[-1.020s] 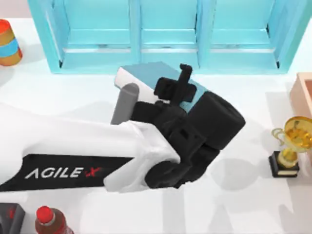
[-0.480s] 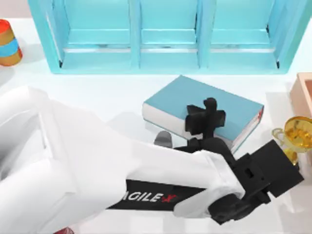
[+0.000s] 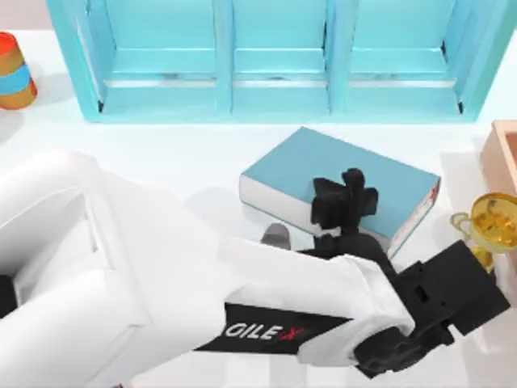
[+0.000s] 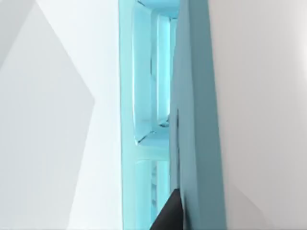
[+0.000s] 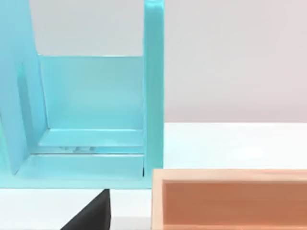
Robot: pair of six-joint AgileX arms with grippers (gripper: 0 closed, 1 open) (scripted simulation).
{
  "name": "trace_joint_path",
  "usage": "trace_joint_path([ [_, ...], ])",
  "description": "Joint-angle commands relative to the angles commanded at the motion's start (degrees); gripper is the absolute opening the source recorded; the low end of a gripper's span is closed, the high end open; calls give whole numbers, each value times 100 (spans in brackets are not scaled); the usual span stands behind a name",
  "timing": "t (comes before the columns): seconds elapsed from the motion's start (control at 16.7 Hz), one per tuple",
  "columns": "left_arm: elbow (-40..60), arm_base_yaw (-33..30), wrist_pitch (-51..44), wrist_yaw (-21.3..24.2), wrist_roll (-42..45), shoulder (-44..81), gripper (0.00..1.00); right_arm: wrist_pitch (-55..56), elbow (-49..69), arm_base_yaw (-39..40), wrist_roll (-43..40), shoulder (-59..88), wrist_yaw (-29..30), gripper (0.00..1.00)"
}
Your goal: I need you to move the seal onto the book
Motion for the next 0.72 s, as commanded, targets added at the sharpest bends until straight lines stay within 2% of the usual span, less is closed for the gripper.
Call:
trace_joint_path([
  [0.42, 219, 761, -154, -50, 258, 172, 0, 0, 0, 0, 0, 0, 0, 100],
  [0.72, 135, 166, -256, -53, -60, 42, 0, 0, 0, 0, 0, 0, 0, 100],
])
